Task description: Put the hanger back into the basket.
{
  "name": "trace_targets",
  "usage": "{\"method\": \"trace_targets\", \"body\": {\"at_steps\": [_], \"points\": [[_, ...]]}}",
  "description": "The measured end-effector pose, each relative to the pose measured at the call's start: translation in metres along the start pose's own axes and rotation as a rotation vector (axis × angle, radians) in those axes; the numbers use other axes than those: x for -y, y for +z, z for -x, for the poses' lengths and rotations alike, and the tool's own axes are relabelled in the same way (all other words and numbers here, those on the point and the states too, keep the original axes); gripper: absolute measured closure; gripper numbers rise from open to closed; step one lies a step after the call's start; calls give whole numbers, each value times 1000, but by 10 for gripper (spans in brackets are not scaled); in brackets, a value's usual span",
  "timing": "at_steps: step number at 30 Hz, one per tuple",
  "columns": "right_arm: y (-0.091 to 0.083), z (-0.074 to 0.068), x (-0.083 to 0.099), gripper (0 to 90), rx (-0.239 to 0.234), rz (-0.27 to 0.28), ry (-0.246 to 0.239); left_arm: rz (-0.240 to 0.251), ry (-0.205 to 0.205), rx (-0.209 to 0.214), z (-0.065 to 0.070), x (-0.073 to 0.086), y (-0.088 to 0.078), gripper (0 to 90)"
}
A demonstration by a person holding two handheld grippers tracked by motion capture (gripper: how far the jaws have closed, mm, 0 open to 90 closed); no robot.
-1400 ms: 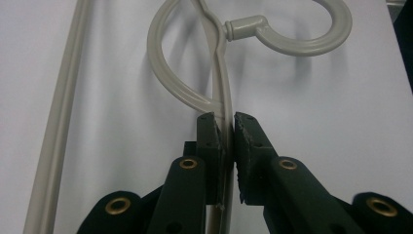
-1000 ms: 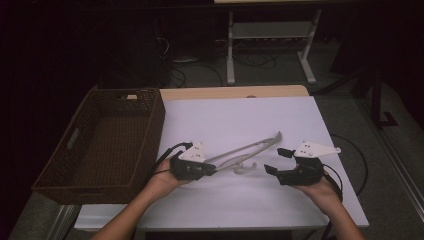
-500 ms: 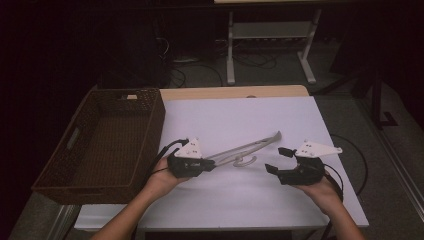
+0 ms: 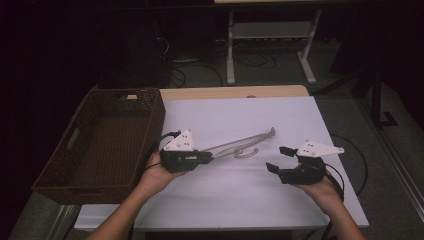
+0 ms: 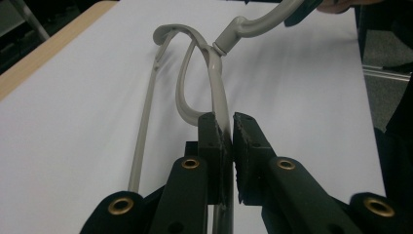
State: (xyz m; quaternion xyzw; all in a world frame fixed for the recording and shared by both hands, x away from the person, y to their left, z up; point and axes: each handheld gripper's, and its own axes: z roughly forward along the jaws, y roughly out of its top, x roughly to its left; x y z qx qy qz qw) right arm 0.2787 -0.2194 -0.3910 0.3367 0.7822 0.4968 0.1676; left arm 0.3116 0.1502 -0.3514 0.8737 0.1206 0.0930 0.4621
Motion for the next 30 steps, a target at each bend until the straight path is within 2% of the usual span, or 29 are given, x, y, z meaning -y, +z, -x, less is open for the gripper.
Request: {"method": "trace_targets", "body": {"at_steps": [4, 8, 16, 30], "points": [[-2, 0, 0, 242, 2, -1, 17, 20, -3, -3, -1, -6, -9, 835], [-3, 2, 0, 242, 7, 10, 10, 51, -16, -12, -3, -12, -19, 834], [-4, 2, -1, 241, 9, 12, 13, 60, -22, -48, -10, -24, -46, 834], [-4, 2, -1, 242, 16, 14, 14, 118, -57, -164, -30, -29, -123, 833]]}}
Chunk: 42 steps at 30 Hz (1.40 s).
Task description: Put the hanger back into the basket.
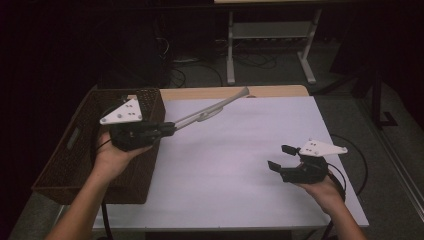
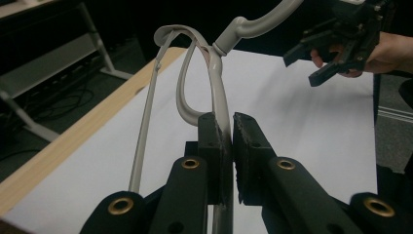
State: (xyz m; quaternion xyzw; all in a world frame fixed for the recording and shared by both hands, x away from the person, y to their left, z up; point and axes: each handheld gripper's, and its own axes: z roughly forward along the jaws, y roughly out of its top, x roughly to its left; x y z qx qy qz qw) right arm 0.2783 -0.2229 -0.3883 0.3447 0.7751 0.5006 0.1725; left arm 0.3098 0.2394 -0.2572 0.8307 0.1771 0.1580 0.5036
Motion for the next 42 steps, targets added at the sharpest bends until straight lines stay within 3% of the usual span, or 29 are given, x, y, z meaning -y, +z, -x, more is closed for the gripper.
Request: {"method": "trace_targets", "body": {"at_steps": [7, 24, 42], "points": [[0, 0, 0, 242, 1, 1, 3, 7, -21, -69, -14, 3, -33, 834], [1, 1, 0, 242, 10, 3, -1, 13, -88, -222, -39, 36, -108, 833], [1, 2, 0, 242, 20, -4, 10, -41, -195, -310, -58, 86, -146, 832]]}}
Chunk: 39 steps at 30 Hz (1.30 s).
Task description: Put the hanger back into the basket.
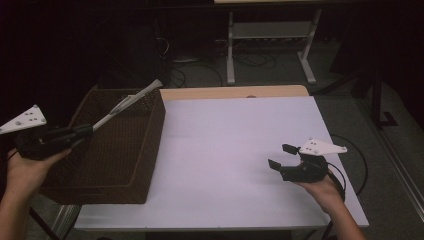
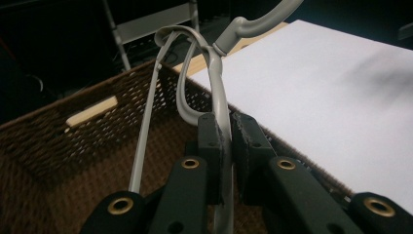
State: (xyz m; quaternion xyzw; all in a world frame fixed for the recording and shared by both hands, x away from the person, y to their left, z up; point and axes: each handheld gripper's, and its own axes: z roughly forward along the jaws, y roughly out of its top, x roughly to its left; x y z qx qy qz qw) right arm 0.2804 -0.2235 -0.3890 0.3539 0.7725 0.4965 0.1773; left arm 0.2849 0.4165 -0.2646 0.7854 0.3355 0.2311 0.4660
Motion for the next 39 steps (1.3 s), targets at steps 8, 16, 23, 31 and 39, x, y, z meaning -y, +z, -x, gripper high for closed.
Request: {"method": "trace_targets", "body": {"at_steps": [8, 16, 23, 31, 39], "points": [[1, 0, 0, 241, 2, -1, 0, -35, -31, -18, -9, 17, -6, 832], [1, -1, 0, 241, 4, -4, -1, -69, -47, -12, -12, 25, -1, 831], [1, -1, 0, 242, 4, -3, -2, -106, -62, 13, -15, 32, 12, 830], [1, 0, 0, 242, 4, 0, -2, -137, -55, 26, -19, 40, 23, 816], [0, 0, 0, 241, 3, 3, -5, -90, -74, 46, -19, 37, 24, 724]]}}
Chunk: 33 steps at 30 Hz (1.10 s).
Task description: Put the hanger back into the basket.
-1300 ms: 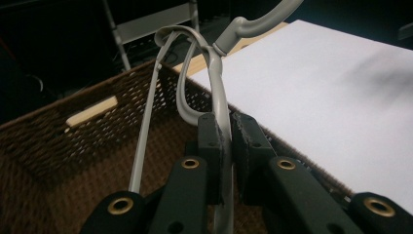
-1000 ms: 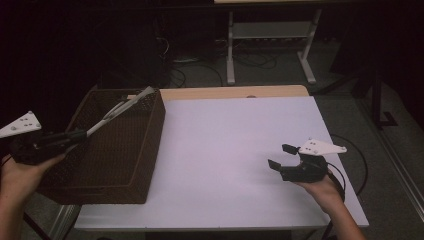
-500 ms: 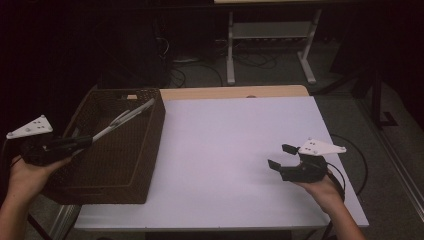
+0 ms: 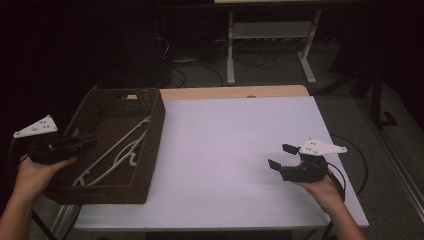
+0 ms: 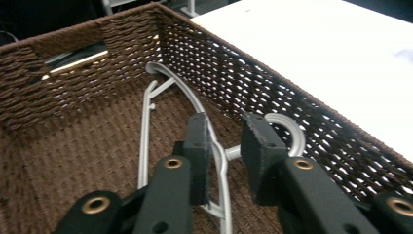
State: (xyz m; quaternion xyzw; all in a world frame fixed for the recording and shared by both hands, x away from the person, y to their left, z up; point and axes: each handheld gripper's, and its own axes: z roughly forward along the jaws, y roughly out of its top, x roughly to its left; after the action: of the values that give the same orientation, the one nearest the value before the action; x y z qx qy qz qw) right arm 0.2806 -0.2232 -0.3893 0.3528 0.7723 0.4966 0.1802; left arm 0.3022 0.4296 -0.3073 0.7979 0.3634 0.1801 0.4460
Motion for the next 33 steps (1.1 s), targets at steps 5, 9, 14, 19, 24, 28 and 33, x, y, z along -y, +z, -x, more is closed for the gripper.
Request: {"method": "trace_targets", "body": {"at_steps": [5, 9, 14, 19, 24, 28, 33], "points": [[-1, 1, -1, 240, -1, -2, 7, 37, -36, 24, 5, -7, 3, 595], [-4, 3, -4, 239, -3, 19, 4, 71, -42, 40, 13, -16, 8, 506], [-8, 4, -11, 213, -11, 46, 19, 121, -42, 67, 28, -27, 18, 375], [-11, 2, -20, 160, -7, 82, 24, 161, -37, 85, 45, -33, 30, 268], [-13, 0, -30, 134, 6, 118, 21, 199, -31, 100, 63, -40, 40, 168], [-15, -1, -38, 128, 11, 146, 29, 225, -22, 116, 79, -43, 48, 130], [-17, -1, -45, 93, 10, 170, 46, 261, -30, 152, 95, -42, 64, 98]]}}
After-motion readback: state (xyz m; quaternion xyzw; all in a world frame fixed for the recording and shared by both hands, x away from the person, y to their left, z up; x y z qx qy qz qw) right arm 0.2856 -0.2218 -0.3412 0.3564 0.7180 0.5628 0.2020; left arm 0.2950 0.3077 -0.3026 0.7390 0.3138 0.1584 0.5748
